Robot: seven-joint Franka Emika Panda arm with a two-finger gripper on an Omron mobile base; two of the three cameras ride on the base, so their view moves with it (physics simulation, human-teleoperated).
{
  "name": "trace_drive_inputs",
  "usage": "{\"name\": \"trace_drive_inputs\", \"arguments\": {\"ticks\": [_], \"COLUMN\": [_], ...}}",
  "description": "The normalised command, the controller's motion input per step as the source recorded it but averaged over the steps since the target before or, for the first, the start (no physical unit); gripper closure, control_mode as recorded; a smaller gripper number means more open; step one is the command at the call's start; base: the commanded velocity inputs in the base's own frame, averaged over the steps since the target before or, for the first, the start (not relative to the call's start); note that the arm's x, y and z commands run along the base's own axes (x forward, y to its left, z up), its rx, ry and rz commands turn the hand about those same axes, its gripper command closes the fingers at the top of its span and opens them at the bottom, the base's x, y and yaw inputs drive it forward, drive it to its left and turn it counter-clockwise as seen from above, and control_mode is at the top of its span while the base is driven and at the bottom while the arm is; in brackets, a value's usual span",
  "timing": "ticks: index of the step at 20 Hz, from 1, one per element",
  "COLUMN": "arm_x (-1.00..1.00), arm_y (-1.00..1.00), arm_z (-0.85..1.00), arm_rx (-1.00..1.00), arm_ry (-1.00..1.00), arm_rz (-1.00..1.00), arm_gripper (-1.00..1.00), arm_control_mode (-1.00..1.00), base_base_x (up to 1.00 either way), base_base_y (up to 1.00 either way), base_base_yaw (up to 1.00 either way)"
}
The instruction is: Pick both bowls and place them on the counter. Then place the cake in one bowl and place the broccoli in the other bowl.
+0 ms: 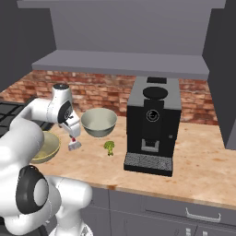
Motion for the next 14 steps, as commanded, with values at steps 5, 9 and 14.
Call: {"name": "trace_drive_inputs", "arguments": {"ticks": [5,9,14], "arm_x": [0.0,0.0,0.0], "arm_y": [0.0,0.0,0.0], "arm_z": [0.0,0.0,0.0], "arm_rx": [0.0,0.0,0.0], "arm_ry": [0.0,0.0,0.0], "arm_rz": [0.0,0.0,0.0], "arm_gripper": [-1.0,-1.0,-1.0], "arm_control_mode": [-1.0,-1.0,-1.0], "base_base_x": [0.0,0.0,0.0], "base_base_y": [0.0,0.0,0.0], "base_base_yaw": [0.0,0.0,0.0]}}
